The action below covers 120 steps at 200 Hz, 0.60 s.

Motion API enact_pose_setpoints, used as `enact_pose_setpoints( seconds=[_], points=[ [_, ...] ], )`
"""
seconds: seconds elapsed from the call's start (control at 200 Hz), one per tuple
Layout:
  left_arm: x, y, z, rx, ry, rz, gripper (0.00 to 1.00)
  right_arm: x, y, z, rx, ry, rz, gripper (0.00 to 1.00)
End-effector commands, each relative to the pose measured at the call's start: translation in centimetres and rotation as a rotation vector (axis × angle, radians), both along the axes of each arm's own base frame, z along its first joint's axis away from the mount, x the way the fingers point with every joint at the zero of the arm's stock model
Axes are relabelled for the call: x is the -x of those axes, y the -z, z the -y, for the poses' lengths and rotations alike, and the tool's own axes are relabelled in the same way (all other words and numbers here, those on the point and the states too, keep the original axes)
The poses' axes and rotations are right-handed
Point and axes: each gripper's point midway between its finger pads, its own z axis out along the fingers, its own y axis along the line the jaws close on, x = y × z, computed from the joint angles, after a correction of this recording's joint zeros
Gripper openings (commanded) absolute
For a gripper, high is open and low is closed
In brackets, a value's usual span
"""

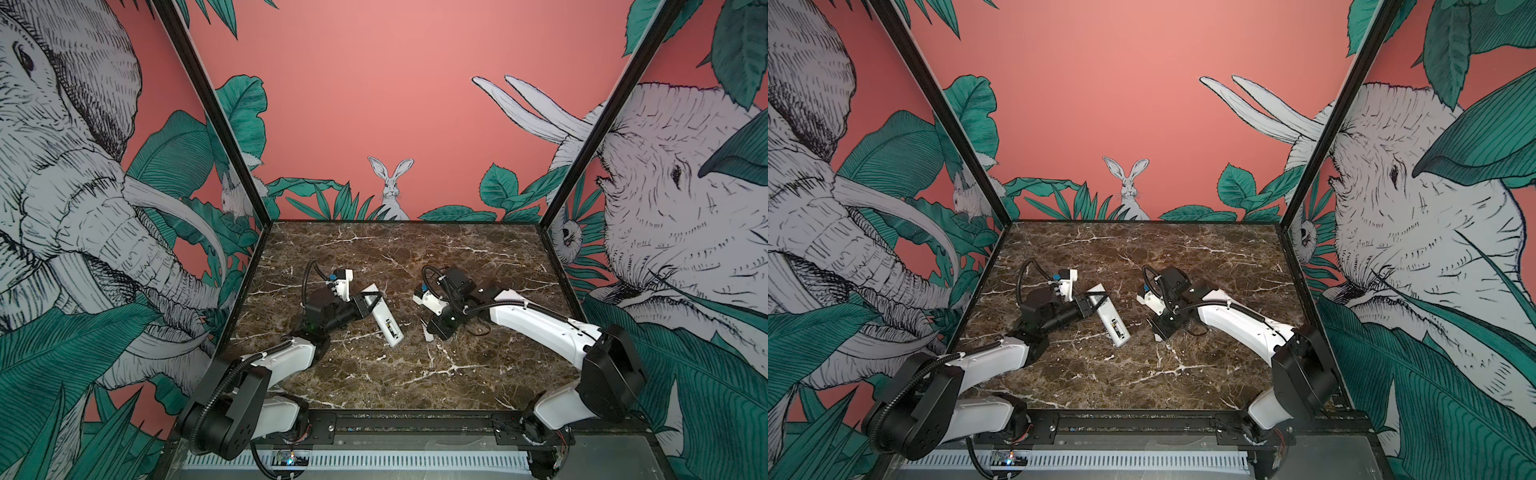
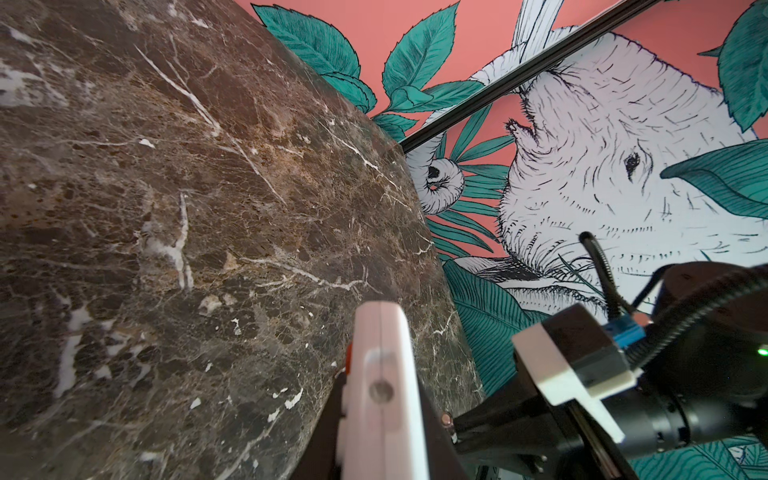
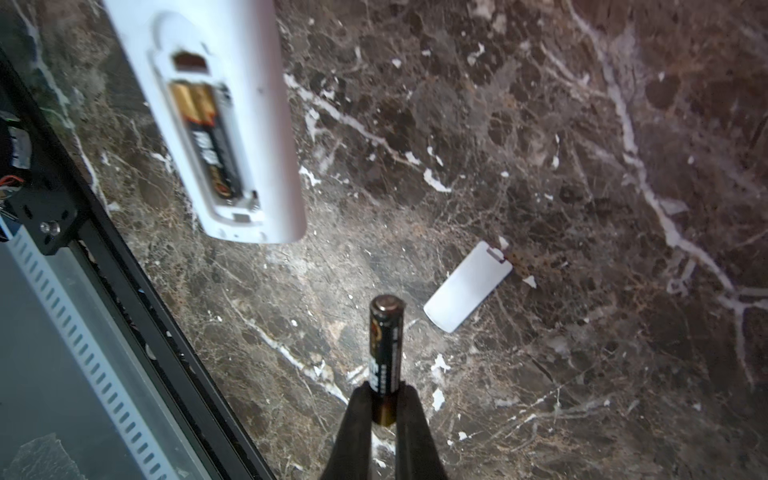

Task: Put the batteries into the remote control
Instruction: 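Lift the battery and carry it toward the remote held by the left gripper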

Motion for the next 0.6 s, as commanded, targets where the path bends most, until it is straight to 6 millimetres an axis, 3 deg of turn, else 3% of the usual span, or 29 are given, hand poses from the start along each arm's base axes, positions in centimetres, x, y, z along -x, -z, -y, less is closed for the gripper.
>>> enact_pose_setpoints(
  seconds=[0.0, 0.26, 0.35, 0.385, 0.595],
  points=[
    [-0.2, -1.6, 0.1, 0.044, 0.007, 0.057, 0.0, 0.7, -0.8, -1.5, -0.019, -0.034, -0.024, 0.03],
    [-0.4, -1.0, 0.2, 0.065, -0.001, 0.041, 0.0, 0.9, -2.2, -4.2, -0.046, -0.084, -0.016, 0.02],
    [-0.5, -0.8, 0.1, 0.078, -0.008, 0.037, 0.0, 1.1, -1.0, -4.7, -0.018, -0.097, -0.052, 0.02],
    [-0.5, -0.7, 0.1, 0.083, -0.012, 0.035, 0.0, 0.8, -1.9, -5.4, -0.035, -0.105, -0.036, 0.02],
    [-0.6, -0.4, 0.0, 0.11, -0.021, 0.028, 0.0, 0.9, -1.3, -5.8, 0.009, -0.127, -0.067, 0.02]
  ],
)
